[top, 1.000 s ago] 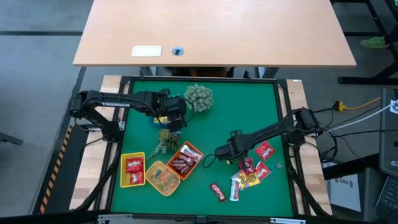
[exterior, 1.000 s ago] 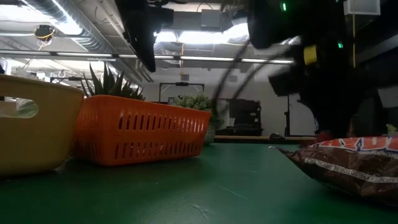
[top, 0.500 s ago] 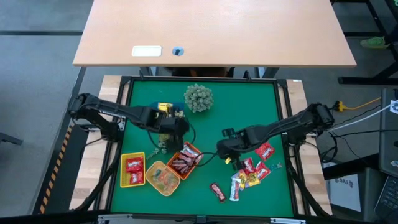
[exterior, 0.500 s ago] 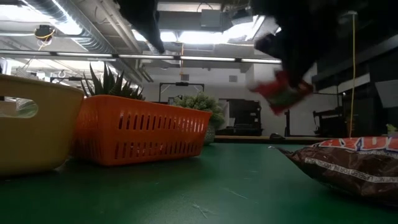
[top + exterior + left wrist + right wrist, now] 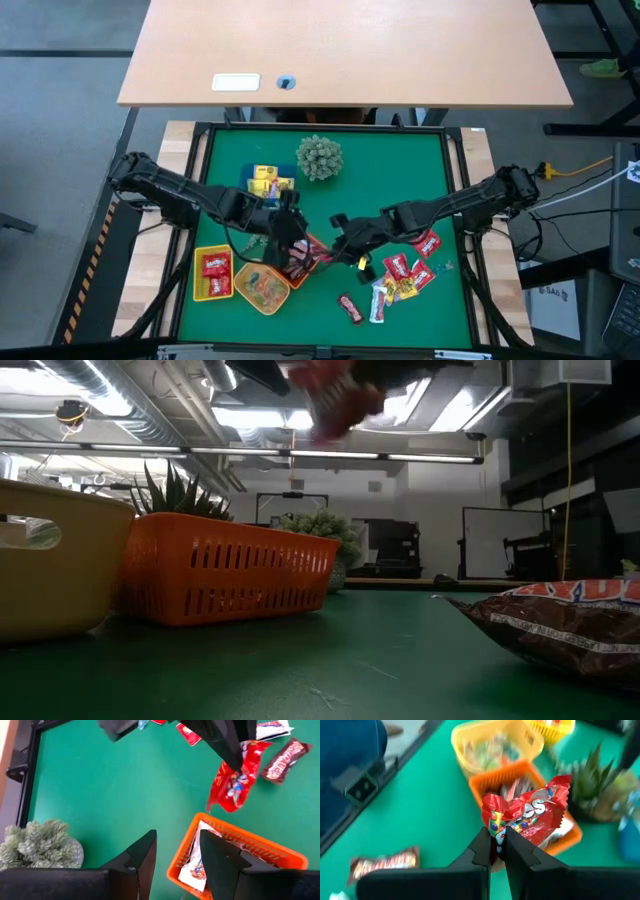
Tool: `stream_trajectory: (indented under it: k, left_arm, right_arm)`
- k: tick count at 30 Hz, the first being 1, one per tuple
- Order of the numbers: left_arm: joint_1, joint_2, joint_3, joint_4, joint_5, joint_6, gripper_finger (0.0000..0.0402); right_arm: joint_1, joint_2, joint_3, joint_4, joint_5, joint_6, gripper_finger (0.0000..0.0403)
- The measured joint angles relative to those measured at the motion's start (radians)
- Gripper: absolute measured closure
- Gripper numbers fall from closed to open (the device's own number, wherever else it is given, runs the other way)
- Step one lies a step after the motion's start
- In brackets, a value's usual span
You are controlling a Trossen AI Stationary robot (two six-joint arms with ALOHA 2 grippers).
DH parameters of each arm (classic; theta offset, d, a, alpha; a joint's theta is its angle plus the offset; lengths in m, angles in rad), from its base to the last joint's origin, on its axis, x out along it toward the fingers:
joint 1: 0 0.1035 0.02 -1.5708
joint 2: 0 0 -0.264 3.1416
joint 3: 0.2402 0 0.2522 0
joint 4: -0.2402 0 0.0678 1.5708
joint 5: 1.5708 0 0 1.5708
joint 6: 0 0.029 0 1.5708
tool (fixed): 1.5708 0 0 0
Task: Sort candy
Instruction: Put the red candy into the yellow bin
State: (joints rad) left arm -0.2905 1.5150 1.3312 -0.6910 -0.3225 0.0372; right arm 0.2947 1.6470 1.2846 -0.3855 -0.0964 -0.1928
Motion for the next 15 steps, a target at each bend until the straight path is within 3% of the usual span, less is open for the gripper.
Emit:
stream_trajectory:
  k: [15]
  left_arm:
    - [-0.045, 0.0, 0.0, 0.038, 0.073, 0.0, 0.0264]
  right_arm:
    - [0.0, 0.0, 0.0, 0.208, 0.001, 0.0, 0.0371]
